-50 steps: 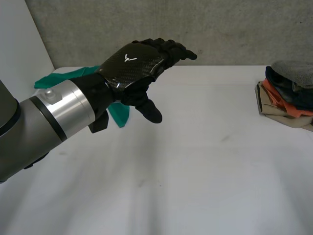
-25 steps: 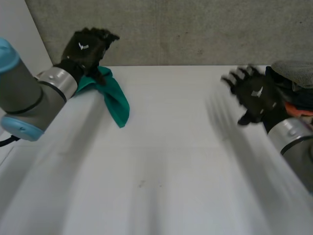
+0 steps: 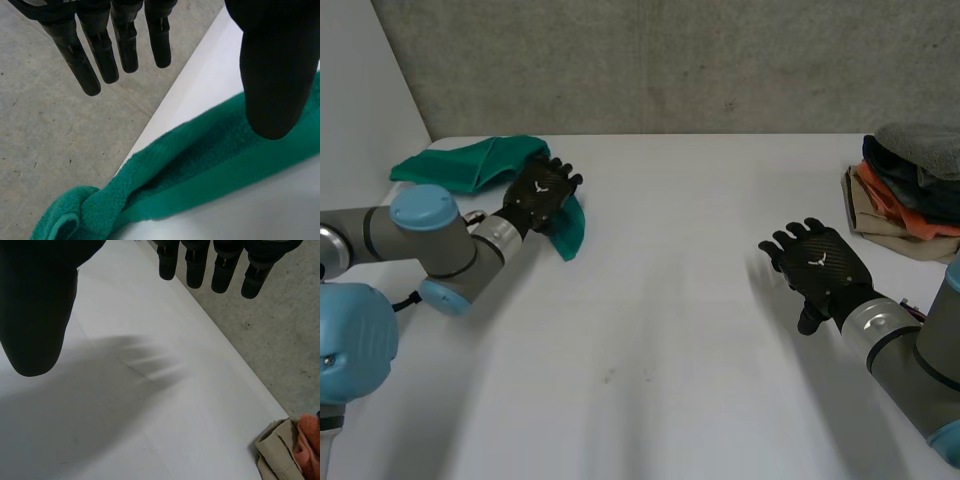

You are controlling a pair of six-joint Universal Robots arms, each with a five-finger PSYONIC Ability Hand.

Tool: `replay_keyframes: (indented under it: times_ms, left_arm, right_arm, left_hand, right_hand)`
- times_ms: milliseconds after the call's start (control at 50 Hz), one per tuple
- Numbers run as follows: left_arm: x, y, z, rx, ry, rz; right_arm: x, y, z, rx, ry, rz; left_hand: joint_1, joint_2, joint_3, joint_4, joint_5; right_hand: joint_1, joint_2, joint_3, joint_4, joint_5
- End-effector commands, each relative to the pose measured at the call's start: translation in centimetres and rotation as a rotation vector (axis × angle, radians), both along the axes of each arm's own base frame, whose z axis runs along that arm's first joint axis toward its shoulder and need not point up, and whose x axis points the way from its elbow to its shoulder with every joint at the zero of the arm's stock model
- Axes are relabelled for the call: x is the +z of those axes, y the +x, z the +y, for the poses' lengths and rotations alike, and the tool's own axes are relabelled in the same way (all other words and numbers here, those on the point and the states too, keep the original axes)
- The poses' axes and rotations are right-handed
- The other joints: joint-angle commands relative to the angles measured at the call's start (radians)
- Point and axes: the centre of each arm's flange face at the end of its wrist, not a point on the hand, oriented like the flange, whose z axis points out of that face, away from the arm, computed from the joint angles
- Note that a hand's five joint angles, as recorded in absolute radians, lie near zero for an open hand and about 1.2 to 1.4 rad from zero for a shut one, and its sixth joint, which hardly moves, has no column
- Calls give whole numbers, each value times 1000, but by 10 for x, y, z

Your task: Fold the laundry.

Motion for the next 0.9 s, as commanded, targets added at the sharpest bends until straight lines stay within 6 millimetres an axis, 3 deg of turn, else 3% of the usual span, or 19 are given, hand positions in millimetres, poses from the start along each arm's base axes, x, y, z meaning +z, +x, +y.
replay_keyframes:
  times_ms: [20, 180, 280, 420, 900]
  left_arm:
    - [-8, 0, 1, -13, -31, -55]
    - [-12, -2, 12, -61, -4, -69]
    - [7, 0, 22, -64, -7, -72]
    - [13, 3, 37, -78, 42, -82]
    - [-2, 2, 39, -92, 68, -114]
  right_arm:
    - [-1, 0, -1, -2, -4, -1]
    - [-3, -2, -3, -6, 1, 1]
    - [-3, -2, -4, -10, -1, 0]
    - [-4, -2, -4, -8, -1, 0]
    - [-10, -3, -5, -11, 8, 7]
  left_hand:
    - [198, 195, 194, 193, 189]
    - [275, 272, 270, 269, 265]
    - [269, 266, 264, 264, 259]
    - [269, 266, 264, 263, 259]
    - [278, 274, 273, 272, 268]
  right_hand:
    - [-58, -40, -41, -38, -43]
    - [-58, -40, -41, -38, -43]
    - [-58, -40, -41, -38, -43]
    - [-58, -40, -41, -38, -43]
    - [-58, -40, -41, -38, -43]
